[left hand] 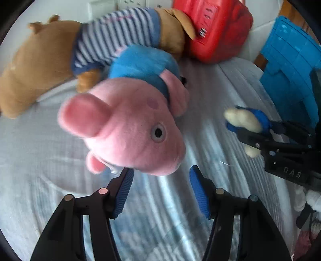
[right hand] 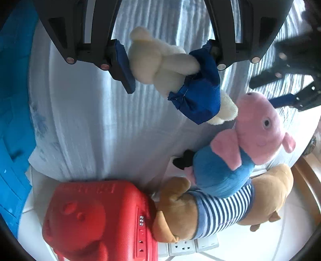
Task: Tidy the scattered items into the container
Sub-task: 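Grasp the pig plush with the left gripper while the right gripper grasps the bunny plush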
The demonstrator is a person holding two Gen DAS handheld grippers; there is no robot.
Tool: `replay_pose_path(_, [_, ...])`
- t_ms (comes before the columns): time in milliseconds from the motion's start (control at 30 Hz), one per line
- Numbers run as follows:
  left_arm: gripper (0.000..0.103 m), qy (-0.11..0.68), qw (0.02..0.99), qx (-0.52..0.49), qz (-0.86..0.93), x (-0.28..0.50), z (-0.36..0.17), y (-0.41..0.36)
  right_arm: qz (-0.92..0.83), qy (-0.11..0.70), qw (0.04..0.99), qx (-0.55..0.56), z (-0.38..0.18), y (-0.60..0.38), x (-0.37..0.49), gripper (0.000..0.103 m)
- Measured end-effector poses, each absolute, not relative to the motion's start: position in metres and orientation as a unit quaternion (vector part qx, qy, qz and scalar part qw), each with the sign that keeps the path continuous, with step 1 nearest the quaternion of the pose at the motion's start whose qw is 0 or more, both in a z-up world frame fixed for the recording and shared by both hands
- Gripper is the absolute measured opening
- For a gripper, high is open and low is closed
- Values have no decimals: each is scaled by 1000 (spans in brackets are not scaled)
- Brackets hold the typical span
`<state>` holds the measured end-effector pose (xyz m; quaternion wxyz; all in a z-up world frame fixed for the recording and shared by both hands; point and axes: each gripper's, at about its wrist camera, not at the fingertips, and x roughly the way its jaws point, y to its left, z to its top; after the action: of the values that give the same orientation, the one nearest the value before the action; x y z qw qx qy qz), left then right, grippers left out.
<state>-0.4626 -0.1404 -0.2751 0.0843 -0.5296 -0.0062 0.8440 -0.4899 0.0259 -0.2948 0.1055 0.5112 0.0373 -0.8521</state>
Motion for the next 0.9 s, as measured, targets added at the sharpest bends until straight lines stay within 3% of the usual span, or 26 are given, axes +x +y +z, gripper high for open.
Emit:
replay_pose_path(100, [62,-2,63,-513,856,-468,-251,-153,-855,27,114,505,-289,25,-487,57])
replay_pose_path(167, [80,-2,50,-495,867,-471,-232,-159,-857,23,122,500,-285,23,-486,57])
replay_pose_path(200, [83,-2,47,-487,872,-474,-226,-159,-858,22,126,498,-282,23,-485,57])
replay_pose_path(367, [83,32,44,-490,870,-504,-230,-160,-859,18,139,492,-280,18,-481,58])
replay_pose_path(567, [84,71,51,-518,851,-541,-272,-135,-853,13,152,499,-293,13,-486,58])
replay_pose_path(700, [99,98,29,-521,848,-556,-294,-133,-849,15,153,506,-309,5,-496,58])
replay_pose_path(800, [99,94,9,-512,854,-564,-307,-141,-846,18,151,511,-318,1,-501,58])
replay_pose_path(900, [88,71,2,-498,864,-562,-305,-151,-846,20,149,512,-324,0,-504,58])
